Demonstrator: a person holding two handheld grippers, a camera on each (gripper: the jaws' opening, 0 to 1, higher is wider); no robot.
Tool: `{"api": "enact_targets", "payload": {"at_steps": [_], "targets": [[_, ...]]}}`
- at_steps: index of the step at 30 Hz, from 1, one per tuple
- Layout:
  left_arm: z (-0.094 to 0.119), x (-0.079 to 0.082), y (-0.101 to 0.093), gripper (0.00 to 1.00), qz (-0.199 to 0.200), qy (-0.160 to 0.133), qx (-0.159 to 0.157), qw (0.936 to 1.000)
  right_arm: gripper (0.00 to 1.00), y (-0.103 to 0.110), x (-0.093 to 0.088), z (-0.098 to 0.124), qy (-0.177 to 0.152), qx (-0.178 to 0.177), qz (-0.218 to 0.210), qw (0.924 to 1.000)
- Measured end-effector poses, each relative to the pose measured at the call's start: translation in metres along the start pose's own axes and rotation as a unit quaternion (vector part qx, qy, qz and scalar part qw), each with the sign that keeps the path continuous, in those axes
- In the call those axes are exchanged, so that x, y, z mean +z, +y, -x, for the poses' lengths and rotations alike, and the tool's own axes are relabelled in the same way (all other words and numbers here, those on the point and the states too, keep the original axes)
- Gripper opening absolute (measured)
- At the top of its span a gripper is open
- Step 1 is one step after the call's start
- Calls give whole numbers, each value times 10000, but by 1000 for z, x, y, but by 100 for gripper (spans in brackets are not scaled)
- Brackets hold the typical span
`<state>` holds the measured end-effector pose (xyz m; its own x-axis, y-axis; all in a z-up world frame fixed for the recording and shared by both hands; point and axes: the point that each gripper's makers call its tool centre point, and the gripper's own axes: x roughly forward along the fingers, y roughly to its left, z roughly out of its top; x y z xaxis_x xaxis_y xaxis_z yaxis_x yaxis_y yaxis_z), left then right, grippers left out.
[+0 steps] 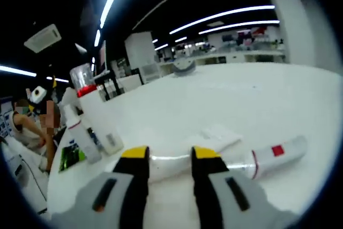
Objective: Arrange the skincare products in the storage area until every visible bottle or jar stands upright without overlapping.
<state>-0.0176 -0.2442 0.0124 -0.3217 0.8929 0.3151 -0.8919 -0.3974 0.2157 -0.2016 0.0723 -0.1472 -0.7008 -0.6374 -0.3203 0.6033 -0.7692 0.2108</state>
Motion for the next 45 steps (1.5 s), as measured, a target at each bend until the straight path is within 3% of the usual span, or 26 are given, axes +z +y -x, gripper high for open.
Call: {"api": "enact_targets", "payload": {"at_steps": [3, 12, 14, 15, 17, 18, 25, 30, 33, 45], "targets": [[-2, -3, 0, 84, -9, 31, -25, 10000, 60, 11, -4, -4, -36, -62, -89, 9999], [-8, -11, -4, 84, 32, 112, -112, 9999, 70, 25, -9, -14, 30, -379, 166, 9991], [-9, -11, -5, 84, 33, 113, -128, 9998, 78, 24, -13, -19, 158, -521, 412, 9977], [-9, -11, -6, 84, 33, 114, -131, 9998, 82, 24, -18, -22, 291, -605, 409, 9969], [-9, -11, -6, 84, 40, 112, -132, 9998, 88, 24, -26, -29, 404, -635, -21, 9972], [-9, -10, -5, 84, 48, 109, -129, 9998, 88, 25, -25, -32, 368, -598, 150, 9974], [-6, -8, -1, 84, 69, 104, -46, 9999, 81, 11, -16, -34, 288, -638, 94, 9975], [-4, -18, 0, 79, -20, 472, 45, 9989, 81, -2, -9, -36, 273, -682, 69, 9973], [-4, -21, 0, 79, 32, 549, 56, 9985, 81, 2, -10, -35, 268, -689, 82, 9972], [-3, -34, 7, 80, 96, 736, 143, 9971, 64, 16, -14, -25, 392, -431, 31, 9983]]}}
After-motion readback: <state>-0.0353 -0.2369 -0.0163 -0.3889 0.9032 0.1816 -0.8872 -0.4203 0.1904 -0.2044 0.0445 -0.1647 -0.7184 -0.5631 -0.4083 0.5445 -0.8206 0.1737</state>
